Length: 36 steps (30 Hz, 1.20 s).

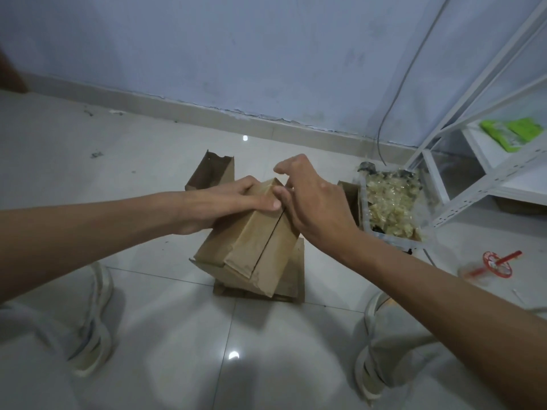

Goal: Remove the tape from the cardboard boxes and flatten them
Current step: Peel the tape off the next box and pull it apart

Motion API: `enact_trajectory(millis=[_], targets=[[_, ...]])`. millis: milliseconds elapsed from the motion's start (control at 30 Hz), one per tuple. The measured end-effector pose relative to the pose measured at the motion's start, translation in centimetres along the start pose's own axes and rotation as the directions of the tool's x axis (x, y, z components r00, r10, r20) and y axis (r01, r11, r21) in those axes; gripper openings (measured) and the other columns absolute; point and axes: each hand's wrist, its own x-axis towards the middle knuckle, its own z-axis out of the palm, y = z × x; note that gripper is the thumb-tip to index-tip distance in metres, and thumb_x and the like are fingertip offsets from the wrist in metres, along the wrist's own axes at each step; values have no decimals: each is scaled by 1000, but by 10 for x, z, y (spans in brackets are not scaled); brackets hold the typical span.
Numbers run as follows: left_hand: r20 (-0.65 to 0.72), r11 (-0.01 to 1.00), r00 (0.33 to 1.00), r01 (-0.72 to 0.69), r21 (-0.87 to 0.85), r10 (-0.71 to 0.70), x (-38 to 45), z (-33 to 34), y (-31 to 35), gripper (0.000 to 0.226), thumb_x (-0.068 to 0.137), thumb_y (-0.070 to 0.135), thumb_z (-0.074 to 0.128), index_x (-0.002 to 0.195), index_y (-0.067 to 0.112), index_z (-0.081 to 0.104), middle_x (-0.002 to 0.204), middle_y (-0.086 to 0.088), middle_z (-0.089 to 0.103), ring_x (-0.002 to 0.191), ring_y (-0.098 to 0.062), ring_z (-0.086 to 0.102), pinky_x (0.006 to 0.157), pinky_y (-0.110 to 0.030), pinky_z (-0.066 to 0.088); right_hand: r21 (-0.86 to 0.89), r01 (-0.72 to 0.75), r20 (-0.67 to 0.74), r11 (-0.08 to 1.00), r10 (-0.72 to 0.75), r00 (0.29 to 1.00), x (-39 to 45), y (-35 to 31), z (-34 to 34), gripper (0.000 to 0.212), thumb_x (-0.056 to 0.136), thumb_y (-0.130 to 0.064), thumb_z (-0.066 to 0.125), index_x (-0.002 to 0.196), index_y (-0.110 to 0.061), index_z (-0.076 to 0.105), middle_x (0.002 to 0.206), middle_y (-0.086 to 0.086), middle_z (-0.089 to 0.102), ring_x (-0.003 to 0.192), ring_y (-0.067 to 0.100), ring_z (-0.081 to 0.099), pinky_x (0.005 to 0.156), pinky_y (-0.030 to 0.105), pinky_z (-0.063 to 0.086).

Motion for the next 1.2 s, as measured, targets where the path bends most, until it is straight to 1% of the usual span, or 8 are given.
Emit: enact_trajectory(millis=[200,300,400,700,800,900,1033,1200], targets=[[15,996,997,72,-54,-72,-1,11,5,70,64,59,90,124,38,60,116,5,75,111,-17,72,104,-49,55,-139,152,3,979,-153,988,0,3,-8,9,99,-10,52,106,-10,58,105,4,66,73,21,61,46,38,48],[-32,996,996,76,-37,-78,-2,14,12,66,66,60,86,122,38,60,114,5,76,110,-18,72,102,-49,56,-66,-6,-10,998,6,1000,7,-1,-9,10,105,-25,45,104,-16,51,80,-2,61,58,20,56,49,27,37],[-78,995,992,99,-5,-99,-3,18,16,61,71,59,84,122,39,59,117,3,73,110,-19,70,100,-48,56,89,-139,6,986,139,990,6,-8,-6,10,109,-25,41,104,-19,46,82,-8,55,64,12,51,56,16,30],[-142,992,985,105,70,-95,-5,22,13,59,66,64,82,115,35,62,107,4,75,100,-16,72,82,-36,56,302,-408,121,862,390,913,-2,-18,5,16,113,-27,37,100,-22,42,82,-10,50,73,11,51,63,34,39],[-164,989,983,97,116,-77,-6,20,11,52,73,61,81,115,36,61,107,4,74,99,-16,72,81,-36,56,338,-471,182,815,435,882,-1,-21,2,17,114,-27,37,100,-19,44,84,-8,52,74,9,50,63,31,43],[-204,968,979,59,243,-9,-7,12,11,52,73,61,81,113,38,57,105,3,71,94,-18,72,81,-39,61,472,-579,298,665,498,814,2,-22,-2,18,113,-23,40,101,-16,50,95,-3,60,84,9,55,71,22,46],[-326,799,928,57,598,178,-7,-5,12,58,71,72,75,112,41,49,107,5,60,89,-14,63,69,-34,52,617,-593,372,517,473,799,5,-18,-6,22,111,-22,47,108,-6,61,115,5,71,105,16,64,89,23,51],[-374,564,866,136,815,331,-8,-12,9,75,62,87,59,121,43,41,112,-1,45,87,-27,58,73,-38,50,506,-440,296,742,329,897,8,-15,-7,13,104,-32,63,115,-25,64,111,-12,70,106,5,67,92,37,57]])
